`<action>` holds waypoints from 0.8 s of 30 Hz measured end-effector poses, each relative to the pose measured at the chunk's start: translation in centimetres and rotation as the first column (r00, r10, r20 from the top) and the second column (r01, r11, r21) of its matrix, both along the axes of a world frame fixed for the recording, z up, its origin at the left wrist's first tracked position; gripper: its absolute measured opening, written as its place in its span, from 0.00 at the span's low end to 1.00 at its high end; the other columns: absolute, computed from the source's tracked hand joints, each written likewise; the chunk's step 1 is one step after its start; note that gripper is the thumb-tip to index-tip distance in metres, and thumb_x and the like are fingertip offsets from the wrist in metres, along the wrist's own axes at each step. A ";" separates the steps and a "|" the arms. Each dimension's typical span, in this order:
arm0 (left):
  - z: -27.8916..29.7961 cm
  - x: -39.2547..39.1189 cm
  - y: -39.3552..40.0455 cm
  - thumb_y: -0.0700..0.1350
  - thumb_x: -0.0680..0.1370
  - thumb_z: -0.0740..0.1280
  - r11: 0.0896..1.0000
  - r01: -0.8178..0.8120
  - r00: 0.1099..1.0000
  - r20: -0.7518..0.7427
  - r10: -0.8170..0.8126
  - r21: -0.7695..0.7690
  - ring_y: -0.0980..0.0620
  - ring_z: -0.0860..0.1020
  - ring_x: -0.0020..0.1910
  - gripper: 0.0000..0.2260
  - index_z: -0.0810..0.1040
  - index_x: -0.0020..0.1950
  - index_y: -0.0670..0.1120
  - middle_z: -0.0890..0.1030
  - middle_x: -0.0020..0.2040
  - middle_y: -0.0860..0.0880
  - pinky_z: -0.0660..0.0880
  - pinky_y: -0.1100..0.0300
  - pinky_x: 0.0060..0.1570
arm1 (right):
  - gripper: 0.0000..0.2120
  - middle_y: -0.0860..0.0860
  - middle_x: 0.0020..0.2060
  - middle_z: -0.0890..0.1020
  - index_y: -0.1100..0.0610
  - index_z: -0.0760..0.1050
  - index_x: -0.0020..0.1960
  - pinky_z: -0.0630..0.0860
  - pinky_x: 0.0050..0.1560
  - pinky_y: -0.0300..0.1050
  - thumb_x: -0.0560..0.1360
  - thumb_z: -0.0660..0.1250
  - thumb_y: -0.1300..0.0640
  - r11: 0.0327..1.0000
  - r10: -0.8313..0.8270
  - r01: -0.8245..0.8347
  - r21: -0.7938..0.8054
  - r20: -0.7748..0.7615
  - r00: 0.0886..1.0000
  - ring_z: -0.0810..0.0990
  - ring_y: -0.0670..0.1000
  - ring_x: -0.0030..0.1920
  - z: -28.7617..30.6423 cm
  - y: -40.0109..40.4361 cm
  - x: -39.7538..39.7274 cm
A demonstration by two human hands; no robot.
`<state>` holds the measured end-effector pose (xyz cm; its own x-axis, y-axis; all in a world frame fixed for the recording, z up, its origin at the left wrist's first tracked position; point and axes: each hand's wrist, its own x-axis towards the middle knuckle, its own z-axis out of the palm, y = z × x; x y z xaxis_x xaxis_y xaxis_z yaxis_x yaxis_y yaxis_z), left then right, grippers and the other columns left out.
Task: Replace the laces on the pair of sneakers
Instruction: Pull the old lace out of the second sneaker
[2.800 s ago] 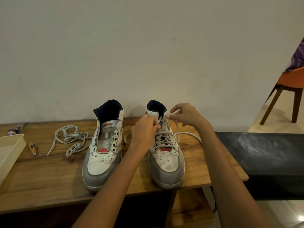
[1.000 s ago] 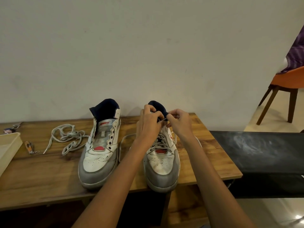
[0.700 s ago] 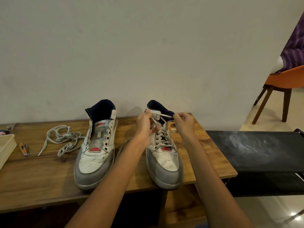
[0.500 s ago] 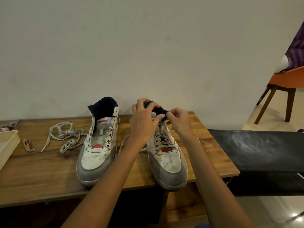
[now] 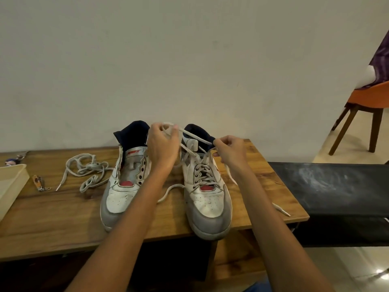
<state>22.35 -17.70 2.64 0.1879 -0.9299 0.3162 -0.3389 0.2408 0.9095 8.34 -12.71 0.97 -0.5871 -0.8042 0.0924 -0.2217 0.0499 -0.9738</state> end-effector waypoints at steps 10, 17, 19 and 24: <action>-2.2 -2.1 0.7 0.47 0.74 0.69 0.910 0.293 0.612 0.789 0.055 -0.292 0.44 0.61 0.71 0.08 0.82 0.53 0.51 0.68 0.70 0.48 0.44 0.33 0.68 | 0.05 0.52 0.36 0.81 0.54 0.74 0.39 0.73 0.33 0.42 0.73 0.66 0.60 0.999 0.034 -0.035 -0.004 -0.111 0.993 0.82 0.52 0.38 0.2 -0.2 0.7; -0.7 -2.8 1.3 0.43 0.80 0.60 0.929 0.226 0.974 0.035 -0.225 -0.293 0.53 0.74 0.55 0.07 0.76 0.49 0.44 0.73 0.54 0.53 0.65 0.43 0.65 | 0.05 0.51 0.35 0.82 0.54 0.75 0.38 0.74 0.37 0.46 0.73 0.66 0.57 1.000 0.018 -0.018 0.011 -0.079 0.997 0.81 0.50 0.38 0.2 0.0 -0.1; 2.7 -1.9 1.6 0.43 0.83 0.53 0.968 0.197 0.765 -0.593 -0.250 -0.154 0.60 0.76 0.43 0.08 0.71 0.50 0.45 0.75 0.46 0.52 0.72 0.60 0.51 | 0.05 0.50 0.35 0.81 0.55 0.76 0.39 0.73 0.36 0.45 0.73 0.66 0.57 1.000 0.002 -0.002 0.006 -0.020 1.000 0.81 0.50 0.37 0.1 0.0 -0.5; 2.5 -0.1 1.0 0.45 0.82 0.54 0.958 0.247 0.915 -0.291 -0.279 -0.144 0.59 0.69 0.28 0.09 0.64 0.62 0.45 0.71 0.39 0.50 0.66 0.67 0.28 | 0.05 0.50 0.34 0.80 0.56 0.75 0.40 0.74 0.38 0.46 0.73 0.66 0.57 1.000 0.013 -0.013 -0.010 -0.019 1.000 0.79 0.48 0.35 0.1 -0.2 0.7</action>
